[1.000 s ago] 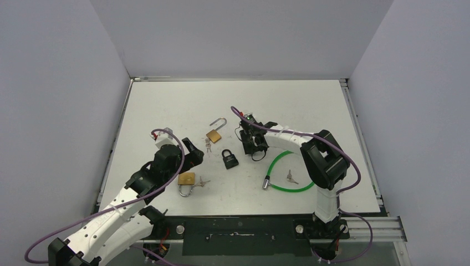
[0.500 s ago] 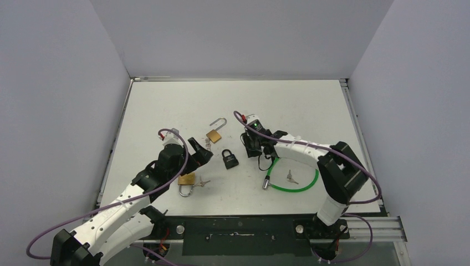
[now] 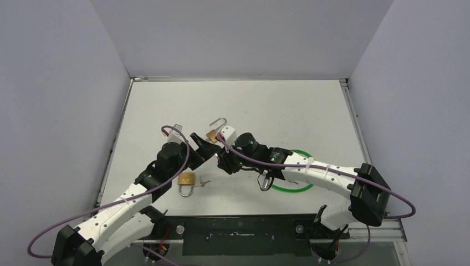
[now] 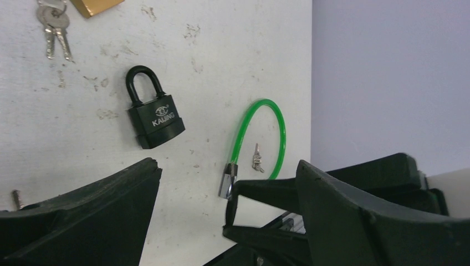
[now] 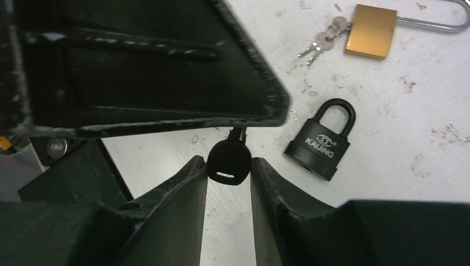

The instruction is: Unlock with the key

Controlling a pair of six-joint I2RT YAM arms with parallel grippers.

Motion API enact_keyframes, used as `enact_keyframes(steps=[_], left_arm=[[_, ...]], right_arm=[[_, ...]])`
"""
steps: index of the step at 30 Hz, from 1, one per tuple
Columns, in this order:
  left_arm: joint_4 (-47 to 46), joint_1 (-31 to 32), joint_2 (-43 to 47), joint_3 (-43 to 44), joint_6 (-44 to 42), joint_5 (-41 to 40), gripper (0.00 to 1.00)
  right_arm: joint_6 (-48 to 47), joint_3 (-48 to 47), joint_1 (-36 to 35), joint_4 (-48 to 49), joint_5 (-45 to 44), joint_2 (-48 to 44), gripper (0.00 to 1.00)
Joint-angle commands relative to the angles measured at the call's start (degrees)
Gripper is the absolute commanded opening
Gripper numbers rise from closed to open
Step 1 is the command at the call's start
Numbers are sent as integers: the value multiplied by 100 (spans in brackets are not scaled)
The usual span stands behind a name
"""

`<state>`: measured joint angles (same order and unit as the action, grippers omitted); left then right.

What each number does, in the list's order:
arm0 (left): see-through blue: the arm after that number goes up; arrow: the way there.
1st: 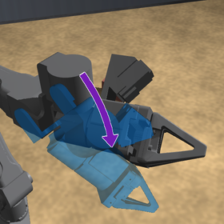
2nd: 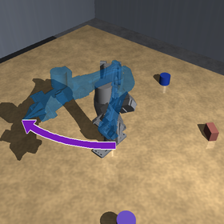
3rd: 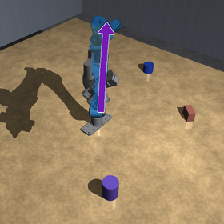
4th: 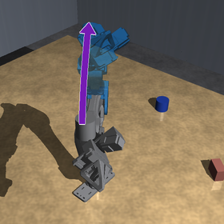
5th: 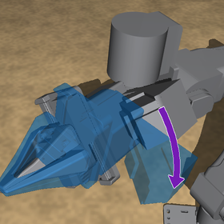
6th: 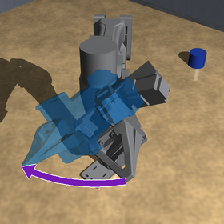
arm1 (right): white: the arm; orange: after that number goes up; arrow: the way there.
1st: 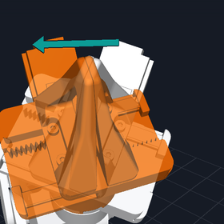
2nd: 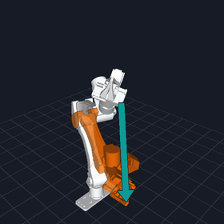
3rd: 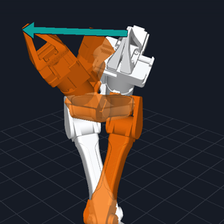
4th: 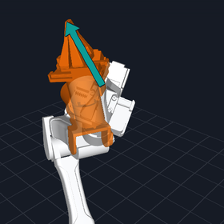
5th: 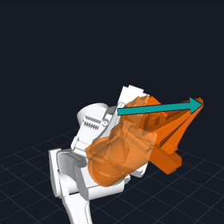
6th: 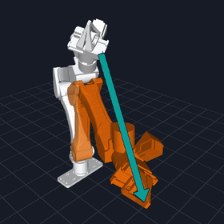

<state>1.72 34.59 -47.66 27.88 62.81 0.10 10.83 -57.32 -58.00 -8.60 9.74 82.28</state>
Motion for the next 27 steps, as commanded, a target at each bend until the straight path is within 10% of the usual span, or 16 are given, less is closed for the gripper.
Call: enact_keyframes(steps=[1,14,22,27], left_arm=[[-667,-40,-32,0,160,404,75],[-919,-49,-313,-68,217,992,0],[-1363,-49,-59,42,-117,1138,0],[-1795,-64,106,189,-190,1347,0]], right_arm=[[-224,-334,-134,173,53,-117,21],[-111,-331,-159,360,103,-251,21],[1228,485,465,1350,1057,-902,77],[3110,1674,993,3200,1320,-1875,84]])
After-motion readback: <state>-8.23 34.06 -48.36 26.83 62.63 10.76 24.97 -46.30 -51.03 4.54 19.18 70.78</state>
